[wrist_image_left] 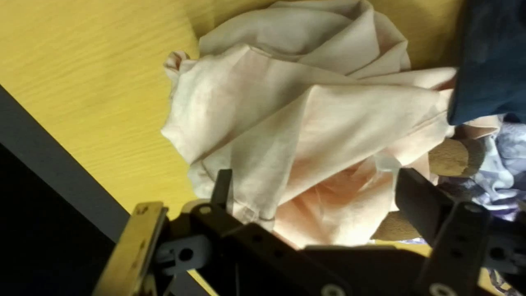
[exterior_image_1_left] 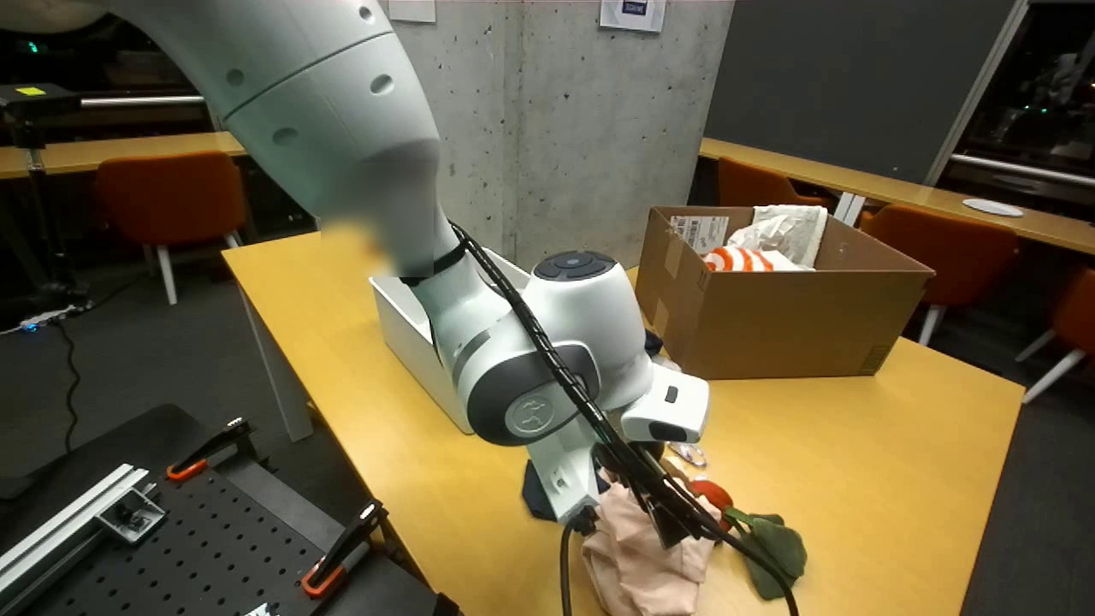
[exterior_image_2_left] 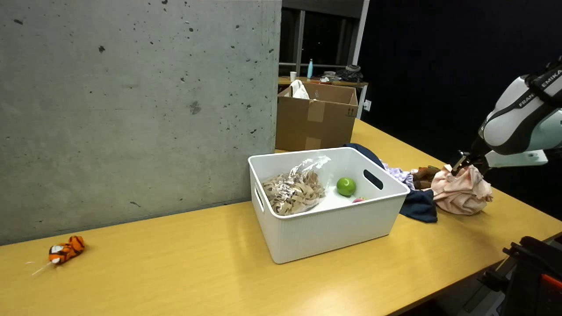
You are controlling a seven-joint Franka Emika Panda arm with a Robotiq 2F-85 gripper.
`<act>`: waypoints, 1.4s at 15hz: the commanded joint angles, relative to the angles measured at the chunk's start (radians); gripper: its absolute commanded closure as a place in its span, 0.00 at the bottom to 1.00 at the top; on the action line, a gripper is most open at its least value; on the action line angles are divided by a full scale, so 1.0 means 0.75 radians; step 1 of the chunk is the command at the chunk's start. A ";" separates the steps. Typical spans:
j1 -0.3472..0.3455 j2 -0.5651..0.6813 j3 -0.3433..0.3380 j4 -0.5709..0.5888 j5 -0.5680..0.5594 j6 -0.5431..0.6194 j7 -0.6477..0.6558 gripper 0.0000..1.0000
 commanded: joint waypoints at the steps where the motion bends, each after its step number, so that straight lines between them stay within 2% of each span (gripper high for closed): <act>1: -0.047 0.077 0.071 0.080 -0.001 0.038 0.020 0.00; 7: -0.062 0.247 0.094 0.186 0.001 0.083 0.038 0.00; 11: -0.065 0.359 0.075 0.283 0.007 0.065 0.064 0.00; 15: -0.082 0.438 0.096 0.376 0.011 0.044 0.068 0.00; 16: -0.086 0.448 0.101 0.388 0.013 0.046 0.069 0.25; 18: -0.090 0.464 0.105 0.404 0.016 0.048 0.073 0.34; 21: -0.105 0.465 0.127 0.406 0.022 0.055 0.075 0.57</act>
